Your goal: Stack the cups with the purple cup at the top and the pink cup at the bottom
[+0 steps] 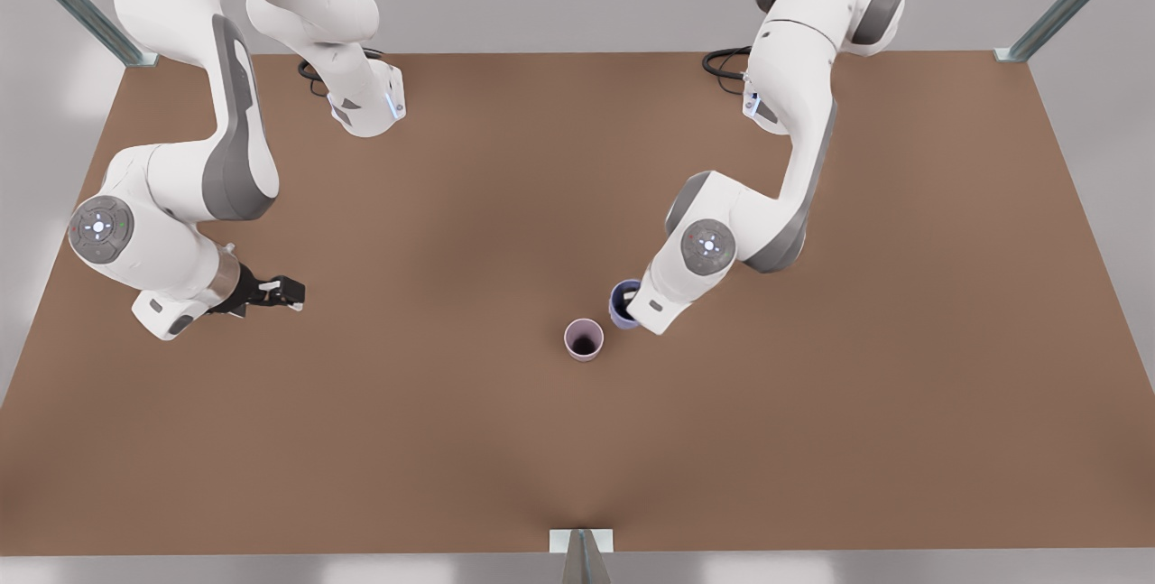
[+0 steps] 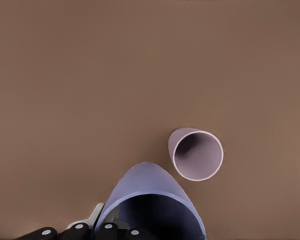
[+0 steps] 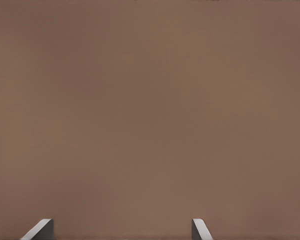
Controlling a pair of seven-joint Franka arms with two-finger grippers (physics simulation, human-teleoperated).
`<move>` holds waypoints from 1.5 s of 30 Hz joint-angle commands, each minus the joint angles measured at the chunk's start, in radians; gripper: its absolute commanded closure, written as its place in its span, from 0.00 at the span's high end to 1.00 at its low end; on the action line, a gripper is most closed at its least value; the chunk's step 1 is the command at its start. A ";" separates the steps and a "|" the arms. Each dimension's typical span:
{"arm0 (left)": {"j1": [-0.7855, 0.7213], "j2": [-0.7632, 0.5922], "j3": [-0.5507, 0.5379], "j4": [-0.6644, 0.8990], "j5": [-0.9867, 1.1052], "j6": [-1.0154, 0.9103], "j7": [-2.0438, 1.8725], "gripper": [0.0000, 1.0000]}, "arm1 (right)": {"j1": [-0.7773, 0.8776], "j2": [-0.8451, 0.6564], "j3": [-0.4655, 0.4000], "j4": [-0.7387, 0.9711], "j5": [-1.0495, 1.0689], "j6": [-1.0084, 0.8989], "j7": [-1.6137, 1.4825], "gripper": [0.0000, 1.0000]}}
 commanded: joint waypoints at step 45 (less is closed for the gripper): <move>-0.006 0.220 0.001 0.211 -0.163 0.063 -0.109 0.21 | -0.003 0.012 0.002 0.003 -0.002 -0.003 -0.005 1.00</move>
